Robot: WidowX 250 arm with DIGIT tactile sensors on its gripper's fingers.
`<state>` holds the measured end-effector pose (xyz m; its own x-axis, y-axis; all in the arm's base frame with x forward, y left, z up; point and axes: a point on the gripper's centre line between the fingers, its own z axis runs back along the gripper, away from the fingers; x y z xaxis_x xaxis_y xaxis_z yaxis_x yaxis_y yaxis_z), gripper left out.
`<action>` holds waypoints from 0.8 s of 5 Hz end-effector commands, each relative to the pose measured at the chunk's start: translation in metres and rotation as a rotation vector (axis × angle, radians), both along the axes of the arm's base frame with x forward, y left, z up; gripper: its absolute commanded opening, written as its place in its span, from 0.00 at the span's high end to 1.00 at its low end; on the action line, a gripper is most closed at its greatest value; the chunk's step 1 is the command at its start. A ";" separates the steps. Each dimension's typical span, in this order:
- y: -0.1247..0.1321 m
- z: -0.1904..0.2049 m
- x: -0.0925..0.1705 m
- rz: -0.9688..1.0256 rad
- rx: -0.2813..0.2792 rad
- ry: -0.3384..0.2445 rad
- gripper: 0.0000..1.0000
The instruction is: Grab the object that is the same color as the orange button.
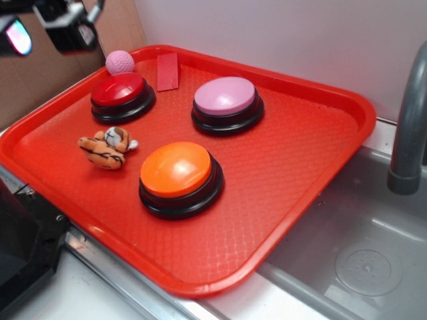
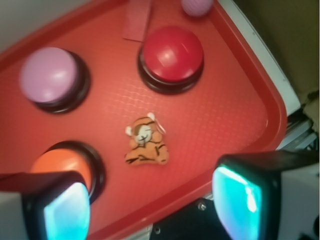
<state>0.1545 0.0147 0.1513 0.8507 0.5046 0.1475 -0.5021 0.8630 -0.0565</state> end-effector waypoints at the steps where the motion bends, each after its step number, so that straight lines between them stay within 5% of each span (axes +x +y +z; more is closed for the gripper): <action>1: 0.014 -0.058 0.013 0.255 0.045 -0.019 0.00; 4: 0.014 -0.125 0.022 0.264 0.075 0.007 0.00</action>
